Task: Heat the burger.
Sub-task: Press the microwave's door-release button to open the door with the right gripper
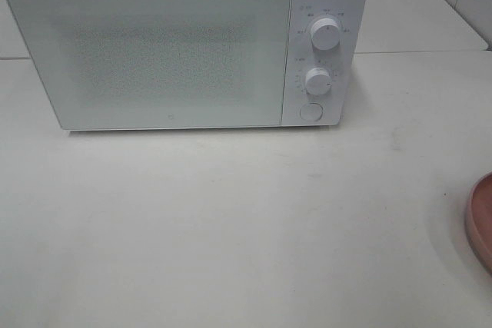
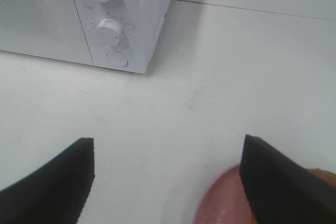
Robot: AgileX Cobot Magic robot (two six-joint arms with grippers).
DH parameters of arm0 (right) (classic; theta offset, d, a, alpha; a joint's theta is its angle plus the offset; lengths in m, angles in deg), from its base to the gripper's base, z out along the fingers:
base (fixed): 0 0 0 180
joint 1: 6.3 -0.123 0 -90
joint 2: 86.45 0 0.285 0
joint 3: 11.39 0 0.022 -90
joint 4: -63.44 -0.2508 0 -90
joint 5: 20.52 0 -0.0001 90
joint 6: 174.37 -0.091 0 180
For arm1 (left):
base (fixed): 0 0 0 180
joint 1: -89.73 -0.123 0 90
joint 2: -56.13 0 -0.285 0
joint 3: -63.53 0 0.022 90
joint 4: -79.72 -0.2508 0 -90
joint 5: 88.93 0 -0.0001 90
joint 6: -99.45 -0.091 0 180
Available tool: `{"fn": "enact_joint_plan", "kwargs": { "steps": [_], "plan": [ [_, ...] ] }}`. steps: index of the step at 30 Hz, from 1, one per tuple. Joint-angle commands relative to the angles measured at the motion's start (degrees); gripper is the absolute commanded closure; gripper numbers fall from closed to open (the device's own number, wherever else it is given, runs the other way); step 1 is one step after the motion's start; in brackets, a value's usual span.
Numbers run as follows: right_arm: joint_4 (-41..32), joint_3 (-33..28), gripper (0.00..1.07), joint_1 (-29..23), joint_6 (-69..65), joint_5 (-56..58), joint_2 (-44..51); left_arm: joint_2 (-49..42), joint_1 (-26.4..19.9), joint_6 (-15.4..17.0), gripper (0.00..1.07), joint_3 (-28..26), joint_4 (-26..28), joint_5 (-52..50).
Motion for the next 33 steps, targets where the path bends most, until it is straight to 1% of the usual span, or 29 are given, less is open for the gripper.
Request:
{"fn": "enact_joint_plan", "kwargs": {
  "steps": [1, 6, 9, 10, 12, 15, 19, 21, 23, 25, 26, 29, 31, 33],
  "plan": [
    [0.17, 0.46, 0.32, 0.40, -0.34, -3.27, -2.46, -1.03, 0.00, 0.34, 0.09, 0.11, -0.11, -0.86],
    [0.17, 0.29, 0.32, 0.40, -0.40, -7.96, -6.13, -1.03, 0.00, 0.34, 0.09, 0.11, -0.11, -0.86],
    [0.17, -0.40, 0.32, 0.40, -0.40, -14.67, -10.83, -1.03, 0.00, 0.34, 0.09, 0.11, -0.11, -0.86],
    [0.17, -0.40, 0.32, 0.40, -0.40, -14.67, -10.83, -1.03, 0.00, 0.34, 0.09, 0.11, -0.11, -0.86],
    [0.17, -0.80, 0.32, 0.40, -0.40, -18.96, -13.69, -1.03, 0.00, 0.34, 0.09, 0.11, -0.11, -0.86],
    [0.17, -0.80, 0.32, 0.40, -0.40, -20.34, -14.78, -1.03, 0.00, 0.34, 0.09, 0.11, -0.11, -0.86],
    [0.17, -0.80, 0.32, 0.40, -0.40, -26.99, -20.57, -1.03, 0.00, 0.34, 0.09, 0.11, -0.11, -0.86],
    [0.17, -0.80, 0.32, 0.40, -0.40, -28.65, -21.49, -1.03, 0.00, 0.34, 0.09, 0.11, -0.11, -0.86],
    [0.17, -0.80, 0.32, 0.40, -0.40, -34.49, -26.01, -1.03, 0.00, 0.34, 0.09, 0.11, -0.11, -0.86],
    [0.17, -0.80, 0.32, 0.40, -0.40, -36.21, -27.27, -1.03, 0.00, 0.34, 0.09, 0.11, -0.11, -0.86],
    [0.17, -0.80, 0.32, 0.40, -0.40, -39.94, -29.34, -1.03, 0.00, 0.34, 0.09, 0.11, -0.11, -0.86],
    [0.17, -0.80, 0.32, 0.40, -0.34, -41.77, -30.31, -1.03, 0.00, 0.34, 0.09, 0.11, -0.11, -0.86],
    [-2.58, -2.23, 0.32, 0.40, -0.06, -49.96, -33.63, -1.03, 0.00, 0.34, 0.09, 0.11, -0.11, -0.86],
    [-3.90, -2.75, 0.32, 0.40, 0.63, -52.20, -34.49, -1.03, 0.00, 0.34, 0.09, 0.11, -0.11, -0.86]
  ]
}}
